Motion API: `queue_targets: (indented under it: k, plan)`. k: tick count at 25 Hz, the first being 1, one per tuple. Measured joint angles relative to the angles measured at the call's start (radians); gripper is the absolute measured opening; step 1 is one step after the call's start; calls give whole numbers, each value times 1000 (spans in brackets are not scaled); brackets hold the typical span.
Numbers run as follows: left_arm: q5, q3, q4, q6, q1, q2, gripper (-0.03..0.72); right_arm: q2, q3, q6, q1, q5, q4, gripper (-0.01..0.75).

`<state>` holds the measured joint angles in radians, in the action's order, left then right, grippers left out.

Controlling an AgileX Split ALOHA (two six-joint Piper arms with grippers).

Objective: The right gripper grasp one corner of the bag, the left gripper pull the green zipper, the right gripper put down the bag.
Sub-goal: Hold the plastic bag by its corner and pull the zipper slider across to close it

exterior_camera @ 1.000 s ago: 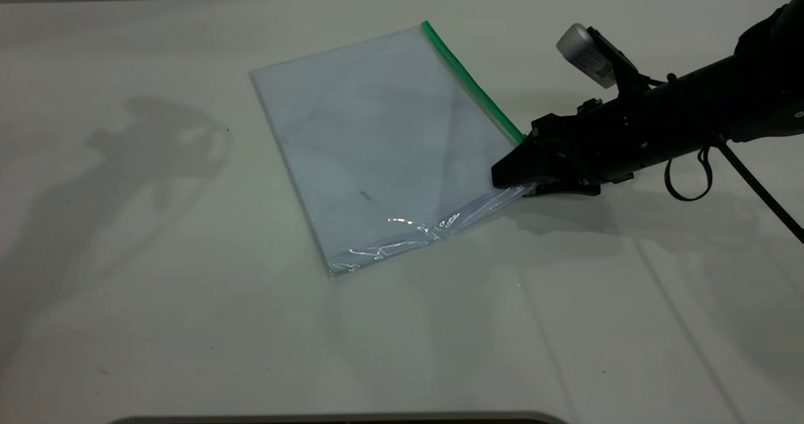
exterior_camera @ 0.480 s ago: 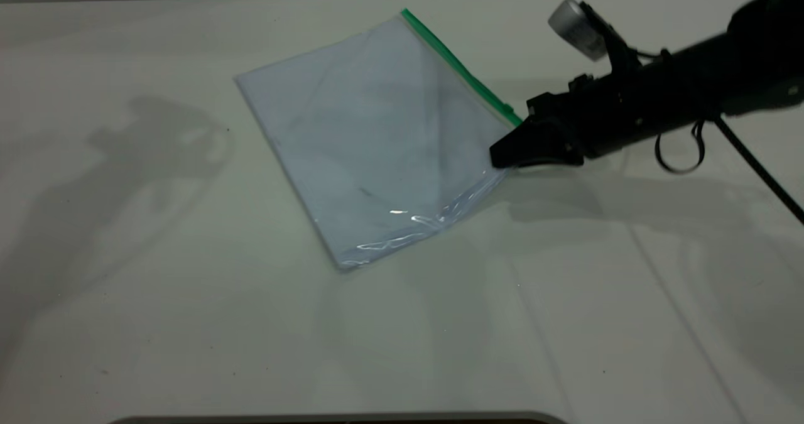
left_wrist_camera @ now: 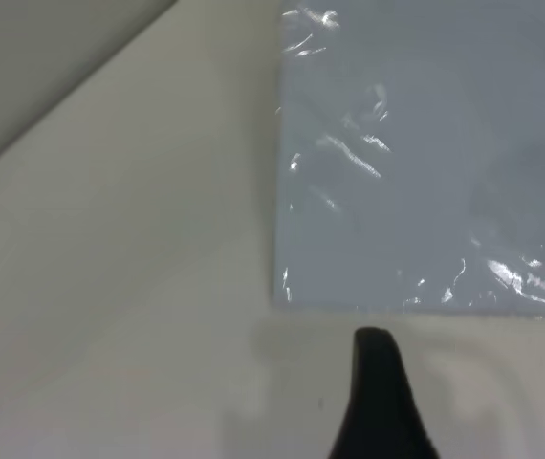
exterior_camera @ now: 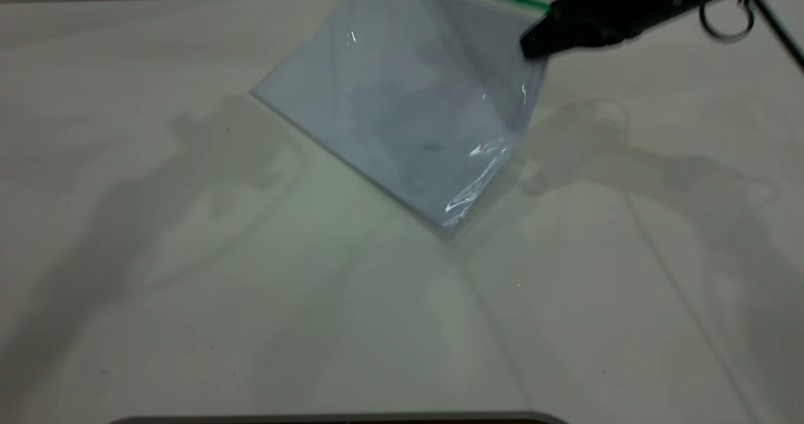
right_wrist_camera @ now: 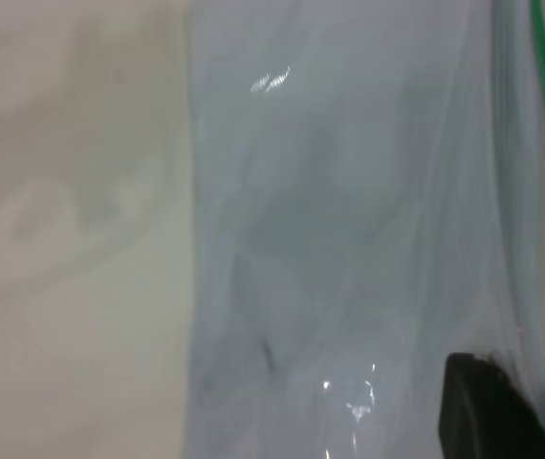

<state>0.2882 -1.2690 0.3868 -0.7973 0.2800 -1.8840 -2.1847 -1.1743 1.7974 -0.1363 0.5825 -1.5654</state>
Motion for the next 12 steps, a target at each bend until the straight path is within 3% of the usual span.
queue_targets:
  k: [12]
  plan:
    - [-9, -262, 4, -162, 129, -230, 588, 63, 0, 90, 0, -37, 13, 34]
